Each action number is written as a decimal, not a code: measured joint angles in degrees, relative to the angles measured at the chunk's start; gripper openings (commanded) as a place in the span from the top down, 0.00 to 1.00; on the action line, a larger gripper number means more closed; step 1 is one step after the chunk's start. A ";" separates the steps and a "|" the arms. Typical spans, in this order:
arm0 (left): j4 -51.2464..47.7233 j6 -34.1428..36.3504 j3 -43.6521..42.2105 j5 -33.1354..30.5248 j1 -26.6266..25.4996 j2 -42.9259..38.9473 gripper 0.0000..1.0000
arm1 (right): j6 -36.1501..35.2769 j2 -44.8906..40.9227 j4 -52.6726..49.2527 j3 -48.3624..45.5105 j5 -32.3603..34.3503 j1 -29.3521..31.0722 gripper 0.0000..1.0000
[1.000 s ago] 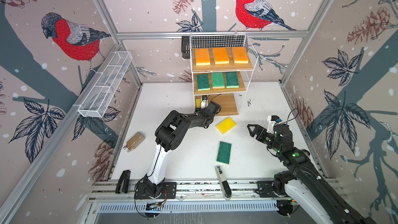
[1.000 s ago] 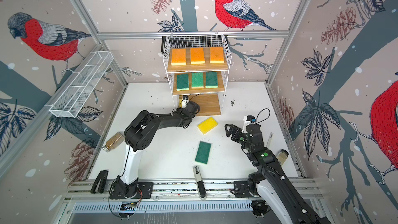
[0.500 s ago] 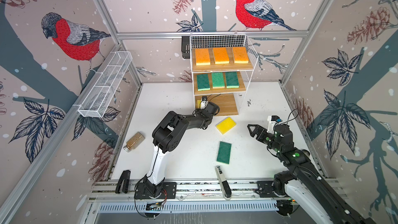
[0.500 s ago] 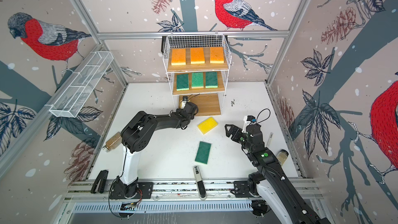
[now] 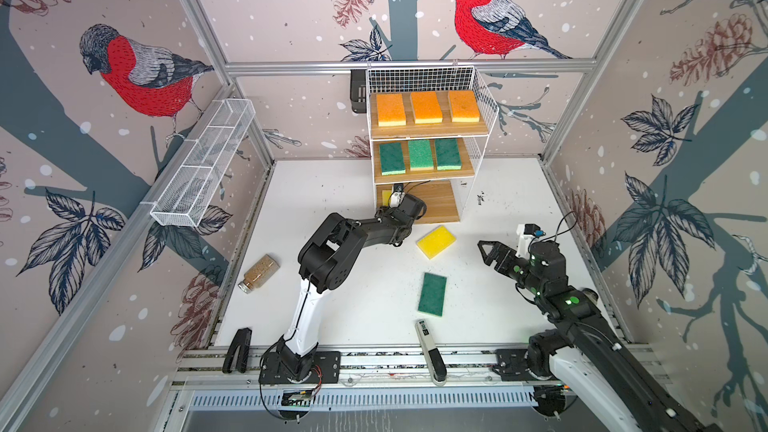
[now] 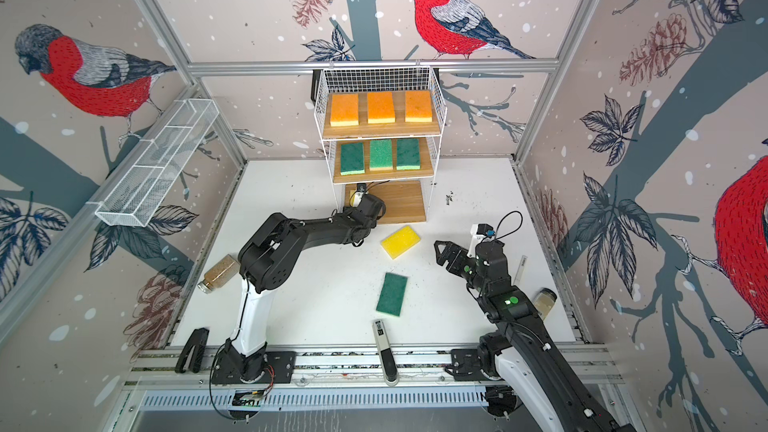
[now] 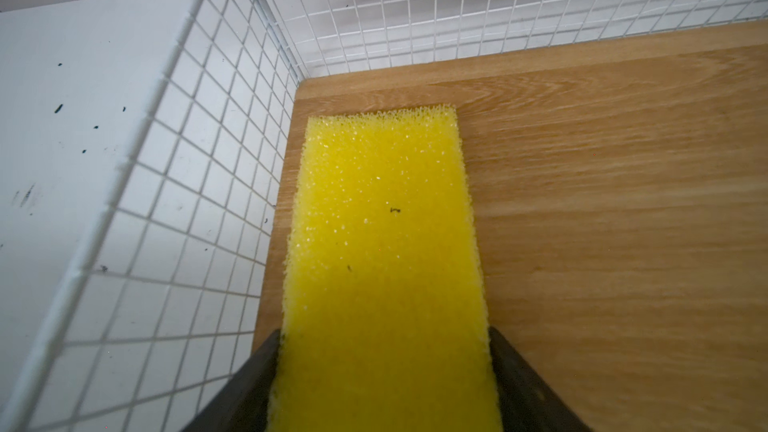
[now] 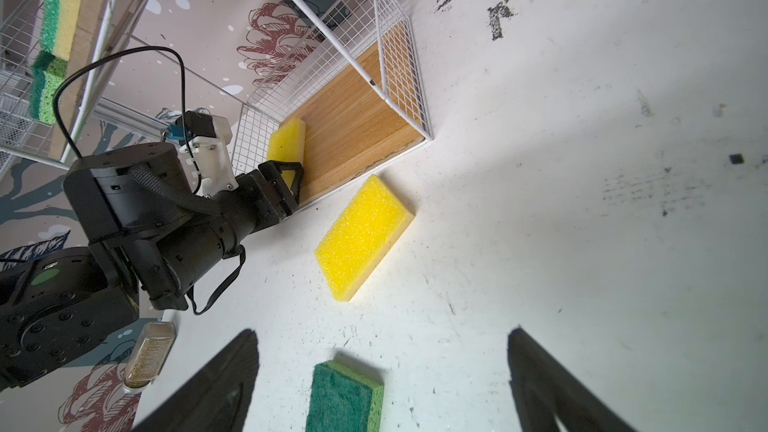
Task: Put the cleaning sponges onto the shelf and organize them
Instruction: 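Open the left gripper to release the yellow sponge on the bottom shelf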
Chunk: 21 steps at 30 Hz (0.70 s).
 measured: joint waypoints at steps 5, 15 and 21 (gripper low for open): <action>-0.42 -1.79 0.68 -1.03 0.00 0.48 0.25 | 0.00 -0.42 -0.85 0.00 0.17 0.02 0.07; -1.62 -3.78 -1.22 -0.90 0.00 -1.31 0.19 | 0.00 -1.29 -1.11 -0.13 0.17 0.02 0.07; -2.91 -3.78 -0.85 0.24 0.02 -1.66 0.19 | 0.00 -1.92 -1.25 -0.20 0.20 0.02 0.07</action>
